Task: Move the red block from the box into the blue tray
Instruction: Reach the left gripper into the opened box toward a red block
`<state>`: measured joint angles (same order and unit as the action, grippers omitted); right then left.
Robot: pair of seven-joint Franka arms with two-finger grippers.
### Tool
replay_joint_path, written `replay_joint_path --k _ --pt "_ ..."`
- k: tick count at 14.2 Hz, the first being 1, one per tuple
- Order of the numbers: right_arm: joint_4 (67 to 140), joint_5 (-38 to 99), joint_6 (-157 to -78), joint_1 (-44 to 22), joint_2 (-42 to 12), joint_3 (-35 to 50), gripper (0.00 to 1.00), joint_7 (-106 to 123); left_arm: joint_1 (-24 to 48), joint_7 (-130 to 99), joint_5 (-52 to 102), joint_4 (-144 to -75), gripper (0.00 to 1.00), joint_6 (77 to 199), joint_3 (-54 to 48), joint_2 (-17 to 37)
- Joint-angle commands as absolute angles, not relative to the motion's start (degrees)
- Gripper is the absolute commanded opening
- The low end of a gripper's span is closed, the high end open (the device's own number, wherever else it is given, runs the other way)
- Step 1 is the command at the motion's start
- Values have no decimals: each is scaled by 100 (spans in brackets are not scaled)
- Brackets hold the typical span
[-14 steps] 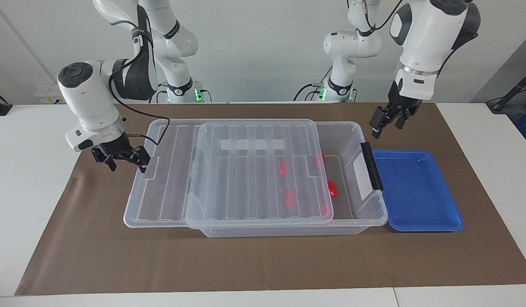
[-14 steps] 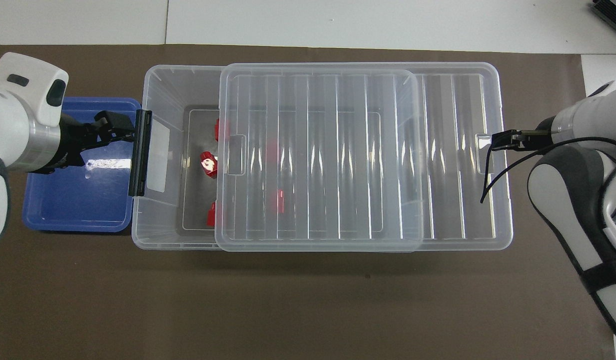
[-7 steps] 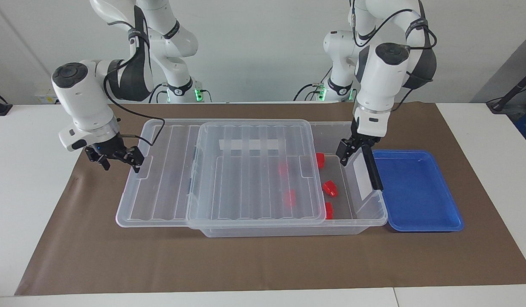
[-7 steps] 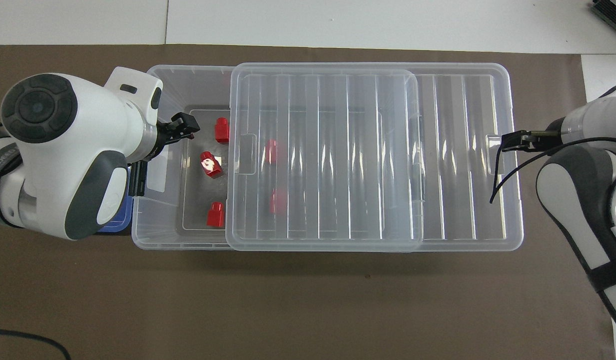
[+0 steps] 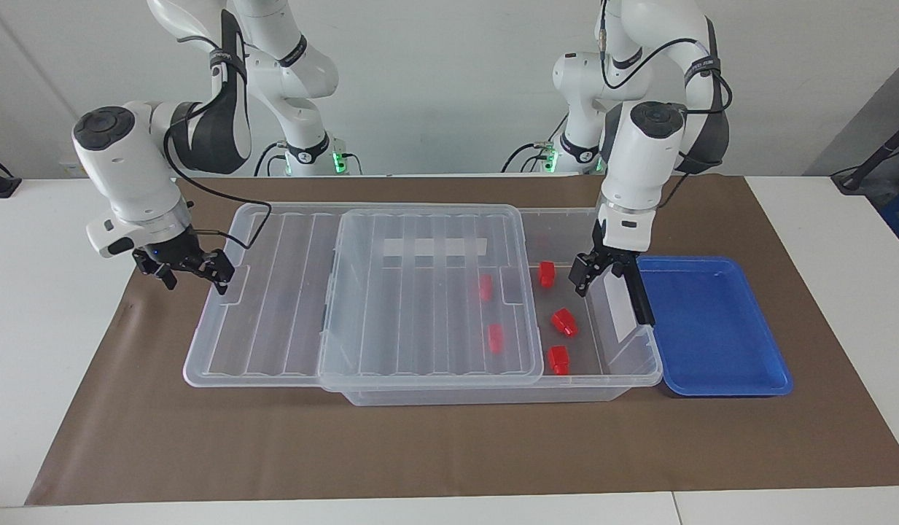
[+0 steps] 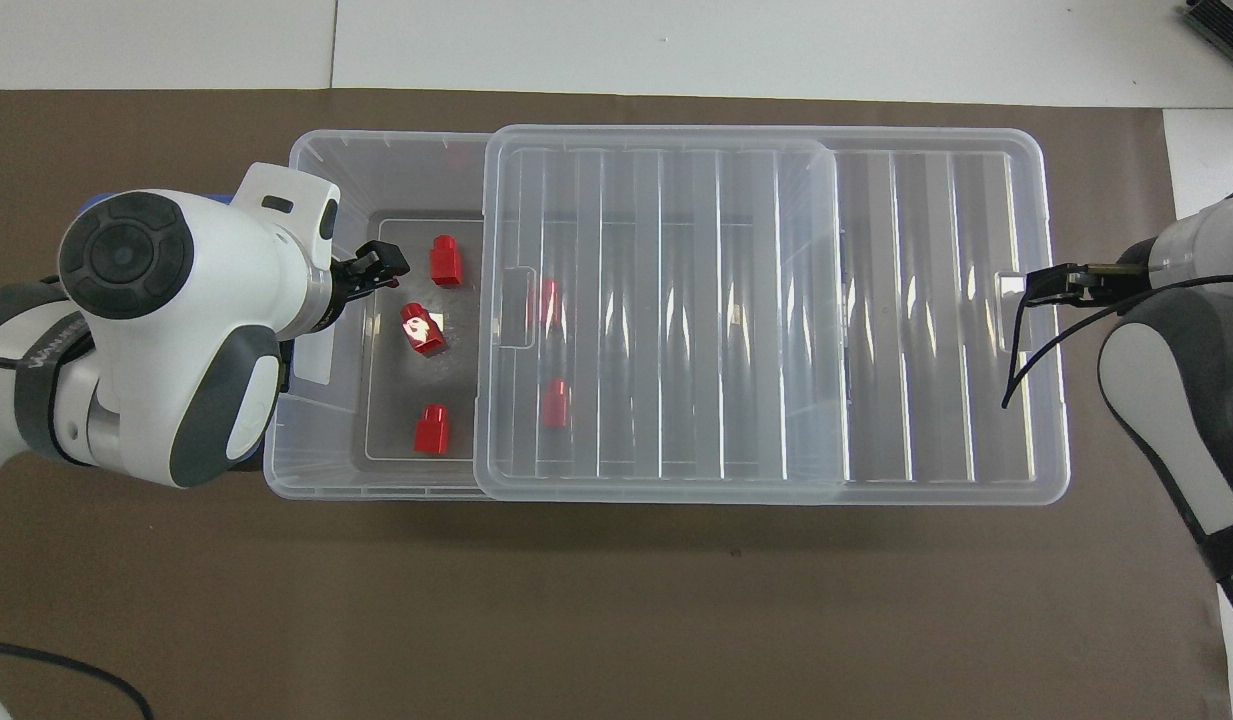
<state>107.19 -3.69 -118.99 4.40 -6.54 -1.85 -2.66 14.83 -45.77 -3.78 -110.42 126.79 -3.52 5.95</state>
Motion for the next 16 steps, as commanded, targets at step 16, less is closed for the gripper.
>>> replay_joint_path --k 16 --pt "9870 -360 -10452 510 -45 -9 100 -563 2101 -5152 -1696 -11540 100 14159 -290 1731"
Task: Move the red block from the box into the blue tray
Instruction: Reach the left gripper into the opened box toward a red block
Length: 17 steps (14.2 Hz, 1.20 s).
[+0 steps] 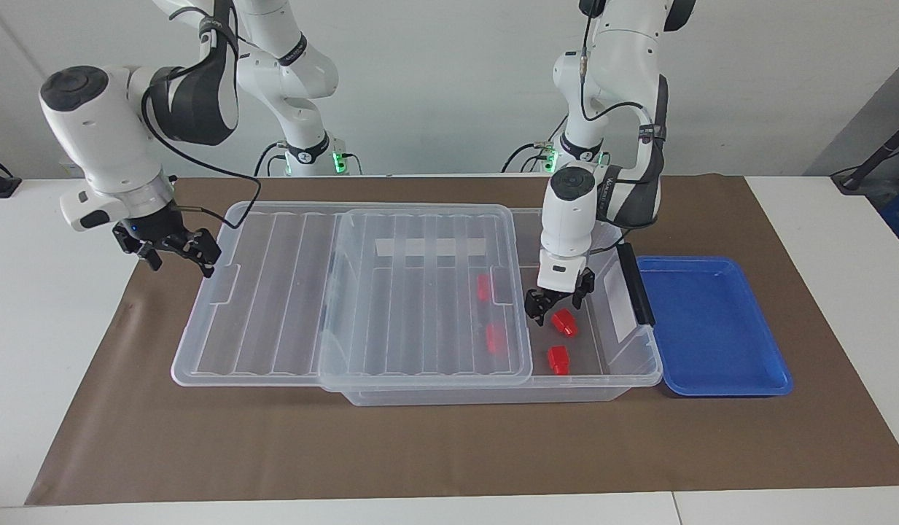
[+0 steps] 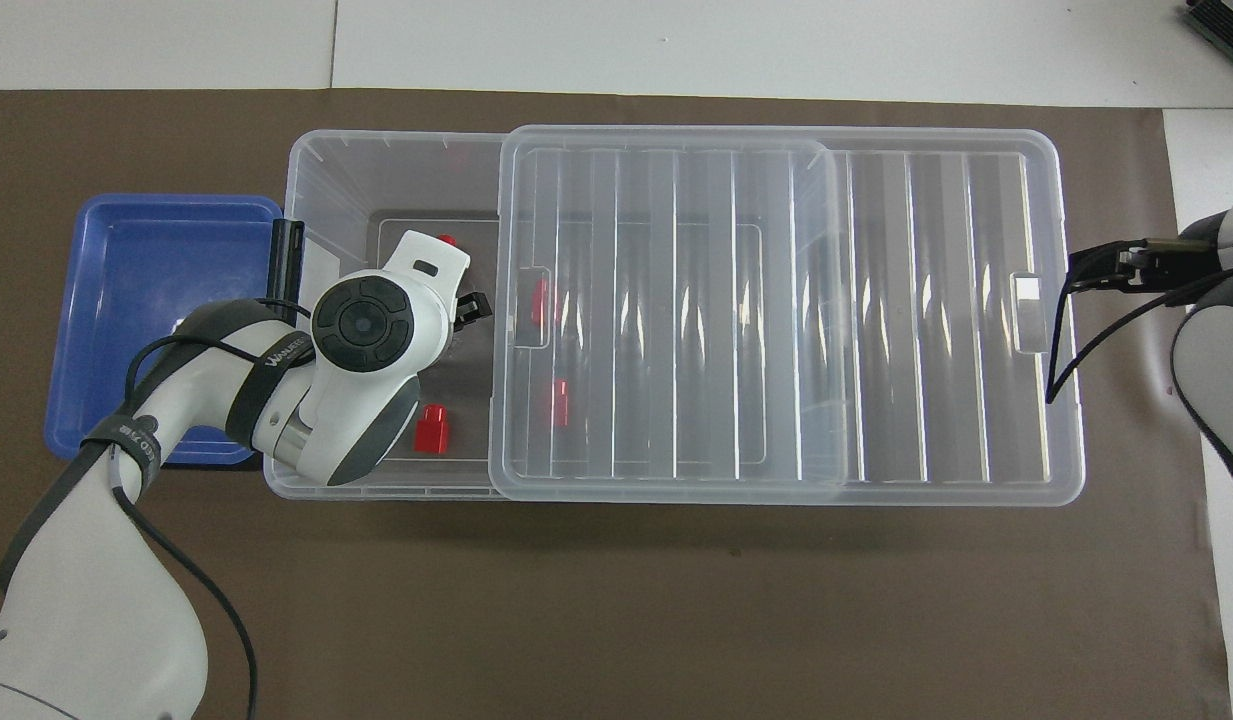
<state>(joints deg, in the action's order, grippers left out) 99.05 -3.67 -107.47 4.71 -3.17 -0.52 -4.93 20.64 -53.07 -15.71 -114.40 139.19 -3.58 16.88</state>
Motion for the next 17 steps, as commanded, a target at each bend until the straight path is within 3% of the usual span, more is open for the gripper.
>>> replay_joint_path --k 1,5,12,17 --pt "9827 -343 -10215 510 60 0 100 -554 2101 -5107 -1696 -11540 100 14168 -290 1740" --pt "9264 -202 -9256 492 149 79 100 -589 2074 -4861 -1705 -11601 100 14317 -290 1758" --pt "9483 18 -9396 483 246 378 100 -967 1916 -4790 -1705 -11672 98 14520 -290 1819" --pt "9466 18 -9299 492 255 439 100 -678 1925 -4834 -1705 -11716 53 14546 -290 1819"
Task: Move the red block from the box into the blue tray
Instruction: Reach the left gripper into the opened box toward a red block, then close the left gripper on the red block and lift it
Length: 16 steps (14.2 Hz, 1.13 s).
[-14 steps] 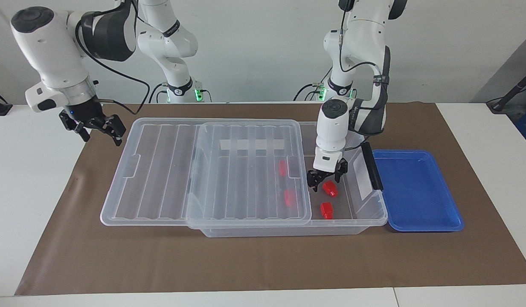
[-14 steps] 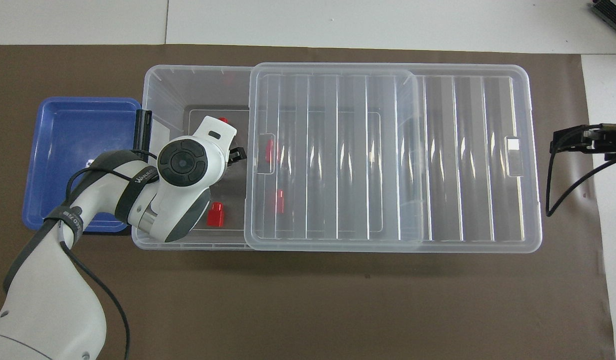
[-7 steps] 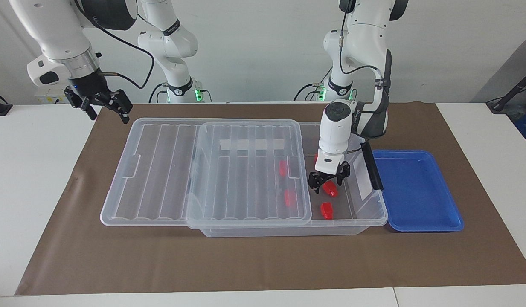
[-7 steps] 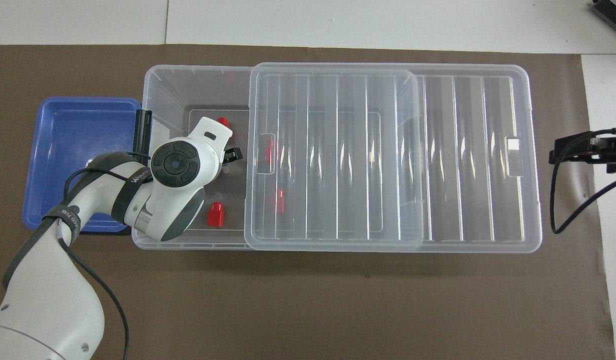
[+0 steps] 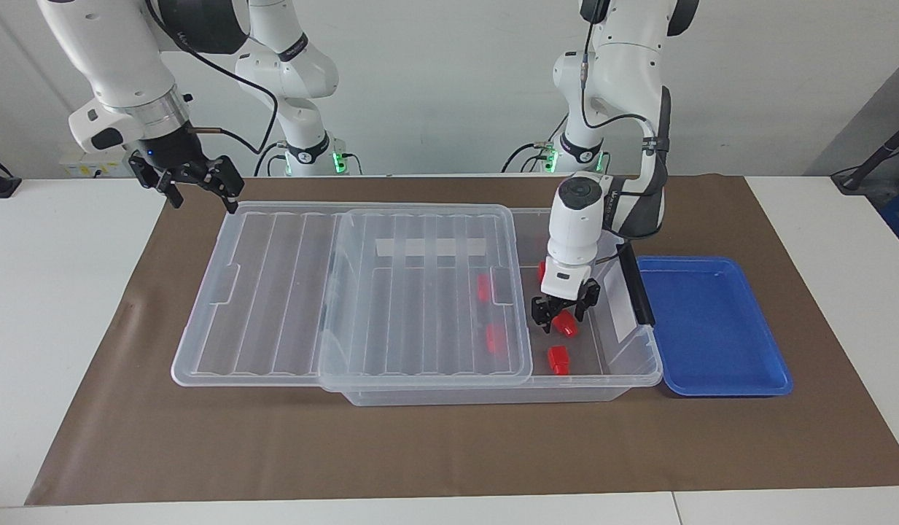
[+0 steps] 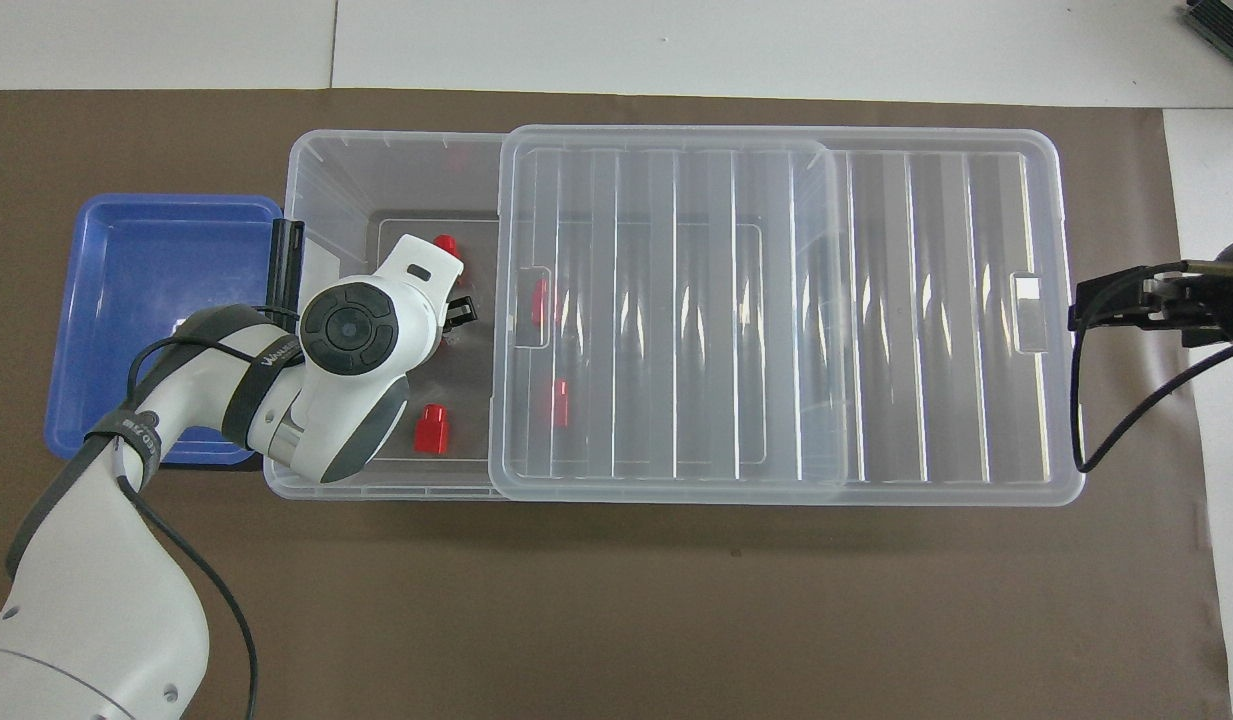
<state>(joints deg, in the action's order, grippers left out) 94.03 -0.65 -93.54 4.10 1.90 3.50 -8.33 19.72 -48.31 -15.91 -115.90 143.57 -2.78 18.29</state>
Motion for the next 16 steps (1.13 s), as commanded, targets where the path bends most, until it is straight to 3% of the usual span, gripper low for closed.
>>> replay_joint_path --k 1,4,5,16 --pt "9475 18 -9299 492 255 439 100 -659 1934 -4843 -1705 -11716 41 14537 -290 1811" --pt "9466 -43 -9308 492 255 448 100 -677 1942 -4843 -1705 -11707 5 14450 -290 1811" --pt "9466 -87 -9308 492 255 448 100 -677 1951 -4843 -1705 -11672 1 14371 -290 1811" --pt "9501 -79 -9334 510 264 448 100 -686 1960 -5361 -1048 -10699 0 12282 -290 1178"
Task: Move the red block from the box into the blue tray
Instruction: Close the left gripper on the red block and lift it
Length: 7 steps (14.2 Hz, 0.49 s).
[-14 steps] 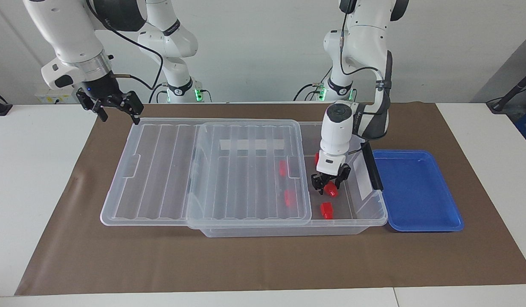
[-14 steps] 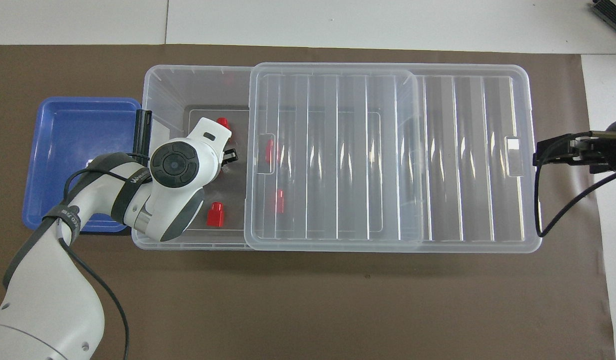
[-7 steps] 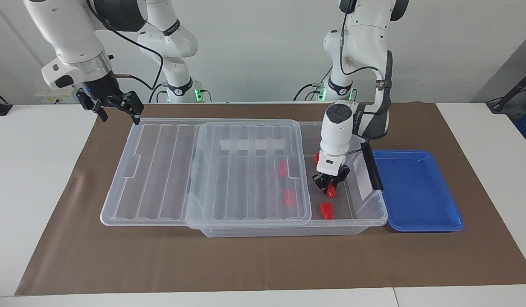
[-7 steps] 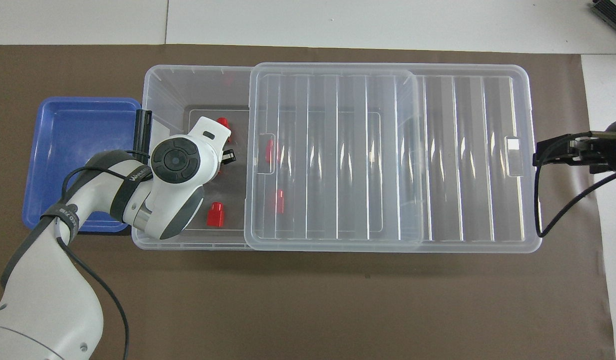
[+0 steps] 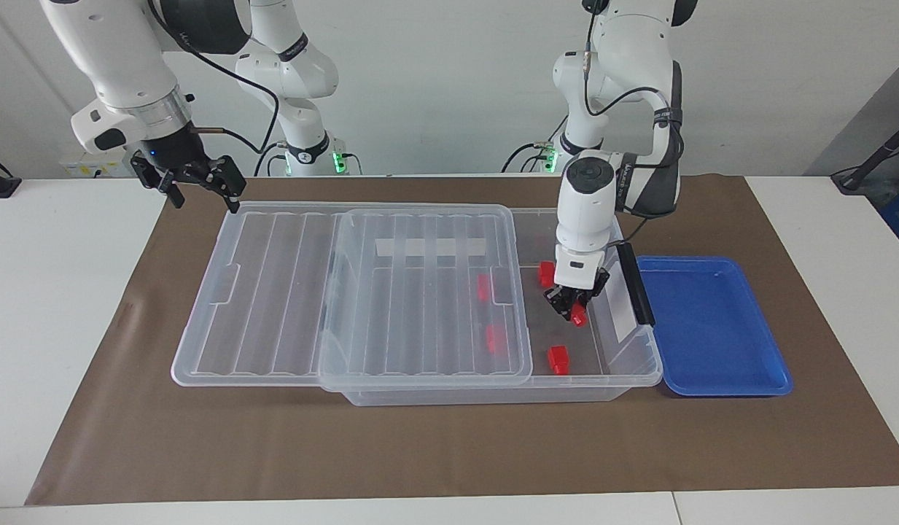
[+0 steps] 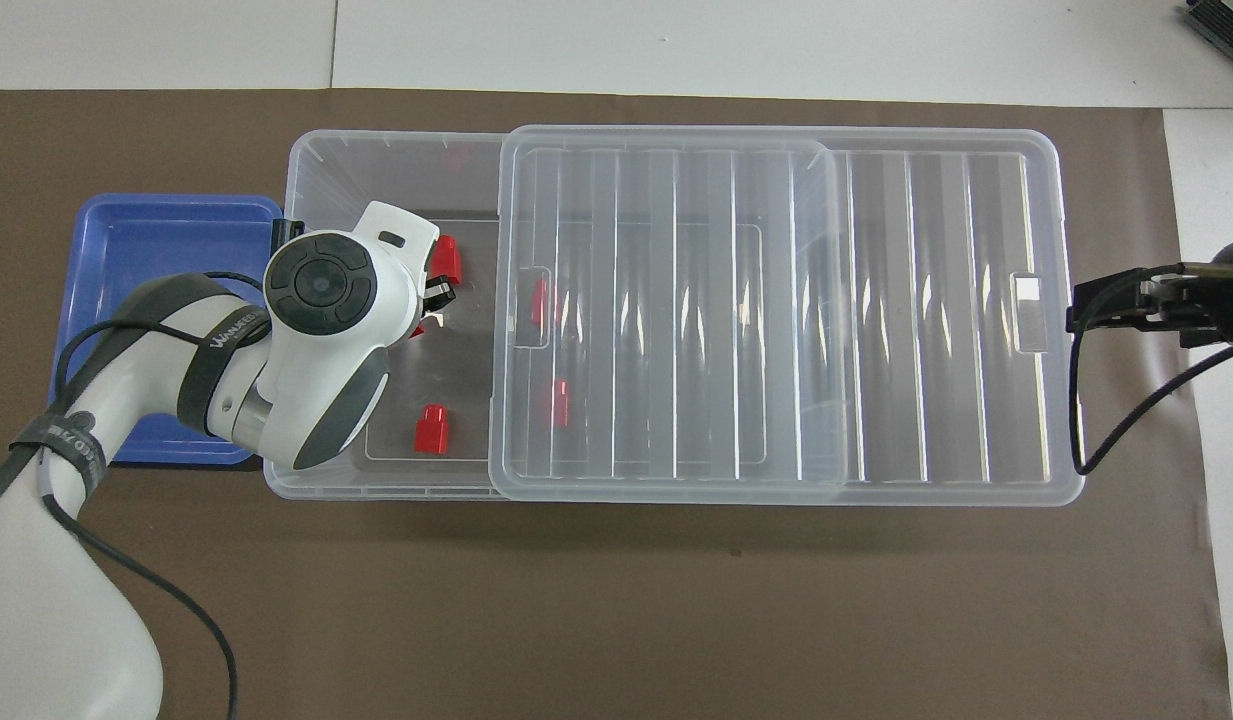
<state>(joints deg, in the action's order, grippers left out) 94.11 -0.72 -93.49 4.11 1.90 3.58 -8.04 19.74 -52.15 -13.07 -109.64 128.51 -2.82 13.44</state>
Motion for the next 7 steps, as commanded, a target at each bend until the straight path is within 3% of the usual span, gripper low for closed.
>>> replay_joint_path --k 1,5,7 --pt "9501 -79 -9325 501 264 448 100 -677 1960 -5361 -968 -10435 0 11930 -290 1186" --pt "9501 -70 -9316 475 264 440 100 -668 1899 -5344 -775 -9766 0 11067 -290 1125" --pt "9492 -79 -9308 160 264 186 100 -668 1855 -5300 -668 -9598 0 10882 -246 1090"
